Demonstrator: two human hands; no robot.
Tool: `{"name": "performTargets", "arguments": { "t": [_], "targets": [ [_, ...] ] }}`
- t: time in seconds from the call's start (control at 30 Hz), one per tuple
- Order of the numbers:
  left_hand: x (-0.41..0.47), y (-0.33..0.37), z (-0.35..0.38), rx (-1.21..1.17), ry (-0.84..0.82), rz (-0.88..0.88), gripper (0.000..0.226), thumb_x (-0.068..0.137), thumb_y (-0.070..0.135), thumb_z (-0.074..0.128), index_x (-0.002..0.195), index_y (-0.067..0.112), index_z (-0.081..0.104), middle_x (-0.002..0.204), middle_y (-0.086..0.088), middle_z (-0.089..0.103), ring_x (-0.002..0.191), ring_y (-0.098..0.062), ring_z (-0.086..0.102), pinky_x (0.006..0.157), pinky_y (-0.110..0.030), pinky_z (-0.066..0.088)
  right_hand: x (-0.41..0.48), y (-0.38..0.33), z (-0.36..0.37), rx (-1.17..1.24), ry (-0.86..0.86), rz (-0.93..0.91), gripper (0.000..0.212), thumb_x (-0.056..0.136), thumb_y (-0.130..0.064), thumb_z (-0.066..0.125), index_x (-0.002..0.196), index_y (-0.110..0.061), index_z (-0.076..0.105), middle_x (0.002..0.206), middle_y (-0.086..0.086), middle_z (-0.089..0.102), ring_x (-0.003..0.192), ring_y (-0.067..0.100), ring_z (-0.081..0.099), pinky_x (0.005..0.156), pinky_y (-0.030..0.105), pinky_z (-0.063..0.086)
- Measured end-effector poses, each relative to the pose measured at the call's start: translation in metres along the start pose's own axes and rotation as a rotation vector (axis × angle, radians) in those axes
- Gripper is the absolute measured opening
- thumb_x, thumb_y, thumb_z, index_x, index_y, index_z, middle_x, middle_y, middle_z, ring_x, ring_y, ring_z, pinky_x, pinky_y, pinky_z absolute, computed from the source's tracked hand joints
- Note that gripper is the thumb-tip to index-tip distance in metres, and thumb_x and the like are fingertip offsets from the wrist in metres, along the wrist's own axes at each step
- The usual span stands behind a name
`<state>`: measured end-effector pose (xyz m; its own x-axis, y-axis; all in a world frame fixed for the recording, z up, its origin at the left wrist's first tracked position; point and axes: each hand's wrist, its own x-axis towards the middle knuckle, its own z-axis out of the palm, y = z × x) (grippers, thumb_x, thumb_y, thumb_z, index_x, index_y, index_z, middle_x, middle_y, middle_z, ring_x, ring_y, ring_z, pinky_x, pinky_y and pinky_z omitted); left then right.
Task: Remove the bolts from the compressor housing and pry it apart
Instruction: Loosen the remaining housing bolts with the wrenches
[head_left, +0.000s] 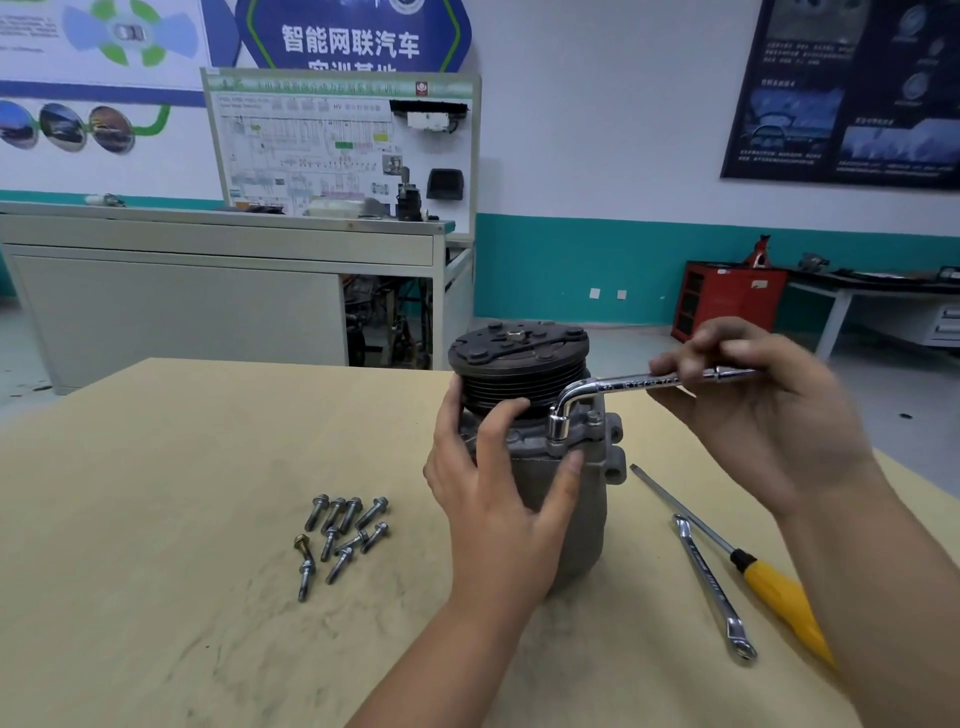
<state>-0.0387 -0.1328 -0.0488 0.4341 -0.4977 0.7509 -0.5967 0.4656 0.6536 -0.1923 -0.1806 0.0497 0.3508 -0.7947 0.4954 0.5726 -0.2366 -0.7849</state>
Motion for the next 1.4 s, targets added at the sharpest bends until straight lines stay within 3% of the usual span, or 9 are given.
{"name": "performTargets", "arguments": {
  "t": [0.1,0.23,0.37,0.53,0.7,0.8,1.17,1.27,1.4],
  "targets": [
    [-0.001,-0.002,0.001,0.005,-0.007,-0.003,0.043,0.078,0.056,0.052,0.118,0.045,0.038,0.149,0.016,0.013,0.129,0.015,0.009,0.11,-0.038,0.024,-0.002,-0.012,-0.007,-0.345,0.035,0.054,0.027,0.079,-0.016,0.05,0.064,-0.016,0.073,0.073,0.005,0.069,0.068,0.017,0.068,0.052,0.022,0.052],
    [-0.001,-0.001,0.001,0.001,-0.013,-0.006,0.044,0.079,0.057,0.053,0.118,0.045,0.038,0.148,0.015,0.015,0.127,0.011,0.013,0.109,-0.035,0.021,-0.006,-0.048,-0.009,-0.862,0.007,0.154,0.019,0.069,-0.034,0.063,0.074,-0.021,0.076,0.057,0.004,0.062,0.045,0.01,0.052,0.039,0.016,0.039],
    [-0.001,-0.002,0.002,-0.003,-0.017,-0.012,0.046,0.078,0.05,0.062,0.118,0.046,0.037,0.147,0.014,0.015,0.125,0.013,0.013,0.108,-0.036,0.021,-0.003,-0.071,0.018,-1.465,-0.157,0.174,0.028,0.06,-0.057,0.059,0.067,-0.034,0.073,0.057,-0.008,0.065,0.047,0.003,0.054,0.05,0.021,0.04],
    [-0.001,-0.002,0.0,-0.003,-0.029,-0.014,0.049,0.078,0.047,0.064,0.118,0.047,0.036,0.146,0.022,0.01,0.123,0.018,0.009,0.109,-0.039,0.023,0.0,-0.068,0.047,-1.891,-0.284,0.102,0.01,0.082,-0.042,0.062,0.074,-0.04,0.056,0.064,-0.016,0.056,0.063,0.003,0.052,0.052,0.02,0.032],
    [0.0,-0.001,0.0,-0.004,-0.029,-0.016,0.049,0.078,0.05,0.062,0.119,0.048,0.036,0.146,0.023,0.008,0.125,0.0,0.016,0.109,-0.038,0.024,0.008,-0.075,0.033,-1.252,0.1,-0.341,0.025,0.09,-0.026,0.06,0.066,-0.03,0.064,0.058,-0.002,0.054,0.051,0.01,0.046,0.051,0.019,0.043],
    [0.0,-0.001,-0.001,-0.003,-0.028,-0.008,0.049,0.077,0.059,0.056,0.12,0.048,0.035,0.147,0.022,0.008,0.126,-0.003,0.016,0.107,-0.034,0.021,0.012,-0.066,0.033,-1.018,0.158,-0.255,0.026,0.09,-0.026,0.058,0.066,-0.029,0.068,0.055,-0.012,0.054,0.052,0.0,0.043,0.049,0.007,0.038],
    [-0.001,-0.005,0.001,0.012,0.027,0.05,0.048,0.079,0.056,0.055,0.122,0.043,0.038,0.149,0.022,0.009,0.127,0.002,0.019,0.107,-0.036,0.024,0.02,0.002,0.072,-0.174,-0.018,0.124,0.015,0.075,-0.02,0.053,0.082,-0.01,0.062,0.066,-0.001,0.049,0.061,0.009,0.048,0.06,0.019,0.05],
    [-0.001,-0.007,0.003,0.015,0.049,0.069,0.049,0.08,0.056,0.055,0.124,0.042,0.038,0.15,0.018,0.014,0.129,0.002,0.019,0.106,-0.037,0.025,0.026,0.001,0.078,-0.129,-0.043,0.066,0.017,0.074,-0.015,0.055,0.086,-0.008,0.064,0.063,-0.005,0.058,0.062,0.009,0.052,0.061,0.019,0.051],
    [0.0,-0.009,0.005,0.035,0.057,0.071,0.05,0.081,0.054,0.055,0.126,0.039,0.038,0.151,0.012,0.016,0.132,0.002,0.018,0.107,-0.038,0.023,0.031,-0.004,0.073,-0.468,-0.005,-0.042,0.009,0.082,-0.008,0.059,0.081,-0.012,0.067,0.062,-0.012,0.066,0.062,-0.002,0.061,0.06,0.013,0.048]
  ]
}}
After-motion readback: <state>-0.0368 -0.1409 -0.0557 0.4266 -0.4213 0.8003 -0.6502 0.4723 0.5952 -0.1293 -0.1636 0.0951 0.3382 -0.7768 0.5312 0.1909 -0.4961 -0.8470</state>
